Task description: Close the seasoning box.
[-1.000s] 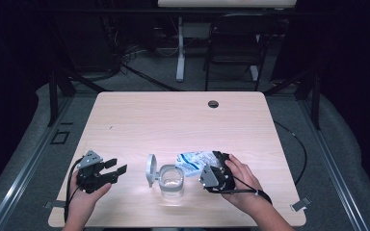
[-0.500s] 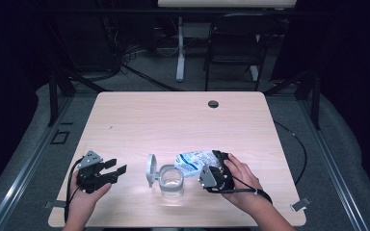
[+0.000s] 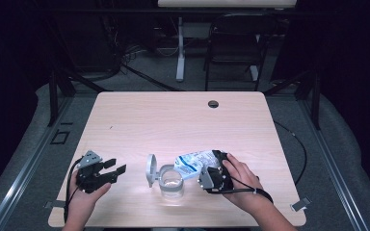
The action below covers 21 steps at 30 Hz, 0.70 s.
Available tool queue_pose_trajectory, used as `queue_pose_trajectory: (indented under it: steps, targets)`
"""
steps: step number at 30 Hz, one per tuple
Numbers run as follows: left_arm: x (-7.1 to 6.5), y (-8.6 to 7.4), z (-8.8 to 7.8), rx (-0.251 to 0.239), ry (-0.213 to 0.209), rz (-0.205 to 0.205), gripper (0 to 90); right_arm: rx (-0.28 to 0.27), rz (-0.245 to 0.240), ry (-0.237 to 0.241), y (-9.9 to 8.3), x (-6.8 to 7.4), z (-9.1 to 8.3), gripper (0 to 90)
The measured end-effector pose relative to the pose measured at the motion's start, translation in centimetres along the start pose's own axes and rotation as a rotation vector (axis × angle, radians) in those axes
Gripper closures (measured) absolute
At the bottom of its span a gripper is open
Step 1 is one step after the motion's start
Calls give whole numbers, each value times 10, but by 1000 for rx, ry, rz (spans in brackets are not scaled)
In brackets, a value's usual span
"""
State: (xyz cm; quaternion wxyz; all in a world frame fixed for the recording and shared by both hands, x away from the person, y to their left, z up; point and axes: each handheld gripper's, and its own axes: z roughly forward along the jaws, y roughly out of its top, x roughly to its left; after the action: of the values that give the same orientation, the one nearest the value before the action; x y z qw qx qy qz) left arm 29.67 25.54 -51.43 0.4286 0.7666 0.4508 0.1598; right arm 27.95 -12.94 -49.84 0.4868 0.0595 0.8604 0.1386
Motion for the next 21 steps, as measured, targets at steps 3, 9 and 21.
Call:
queue_pose_trajectory:
  steps: [3, 9, 21]
  targets:
    - [0, 0, 0, 1, 2, 2, 483, -4, -10, -1, 0, 2, 1, 474]
    - [1, -1, 1, 4, 4, -5, 483, 19, -61, -5, 1, 4, 2, 474]
    - [1, -1, 0, 3, 7, -7, 479, 25, -73, -7, 2, 5, 4, 475]
